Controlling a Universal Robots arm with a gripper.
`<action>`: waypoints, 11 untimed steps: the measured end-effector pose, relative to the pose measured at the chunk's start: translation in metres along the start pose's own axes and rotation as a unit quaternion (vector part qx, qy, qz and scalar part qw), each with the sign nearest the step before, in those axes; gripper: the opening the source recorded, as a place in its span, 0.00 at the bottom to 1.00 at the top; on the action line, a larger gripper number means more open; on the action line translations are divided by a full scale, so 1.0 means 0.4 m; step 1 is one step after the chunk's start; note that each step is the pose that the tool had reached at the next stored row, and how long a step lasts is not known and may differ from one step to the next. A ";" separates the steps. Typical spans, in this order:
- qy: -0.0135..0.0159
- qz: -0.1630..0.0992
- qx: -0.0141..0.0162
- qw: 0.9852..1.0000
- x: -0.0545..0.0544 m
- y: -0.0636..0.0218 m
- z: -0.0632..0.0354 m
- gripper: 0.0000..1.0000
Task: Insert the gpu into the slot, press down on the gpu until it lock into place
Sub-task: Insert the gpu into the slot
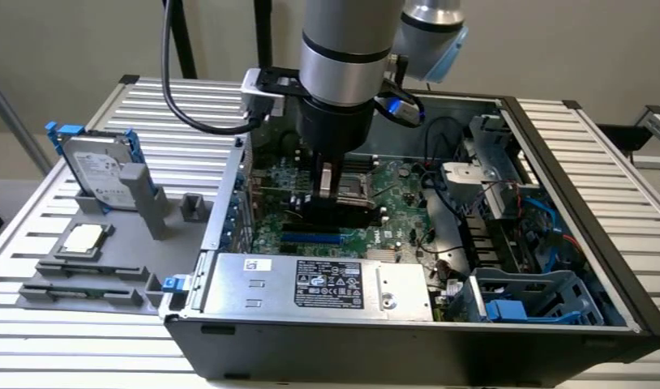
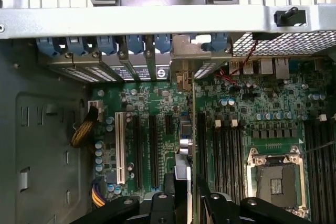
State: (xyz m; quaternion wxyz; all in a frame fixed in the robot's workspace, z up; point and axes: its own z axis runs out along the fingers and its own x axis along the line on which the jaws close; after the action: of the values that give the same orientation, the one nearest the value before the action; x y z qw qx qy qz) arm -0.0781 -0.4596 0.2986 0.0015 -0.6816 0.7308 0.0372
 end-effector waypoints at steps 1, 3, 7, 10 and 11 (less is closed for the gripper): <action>0.000 0.000 0.000 1.000 0.000 0.001 0.002 0.26; 0.000 0.000 0.000 1.000 0.001 0.004 0.005 0.26; 0.000 0.000 0.000 1.000 0.001 0.004 0.007 0.26; 0.000 0.000 0.000 1.000 0.001 0.004 0.007 0.26; 0.000 0.000 0.000 1.000 0.000 0.004 0.007 0.26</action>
State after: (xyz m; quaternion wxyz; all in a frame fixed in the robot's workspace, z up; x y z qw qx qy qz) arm -0.0798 -0.4594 0.2958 0.0016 -0.6816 0.7308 0.0373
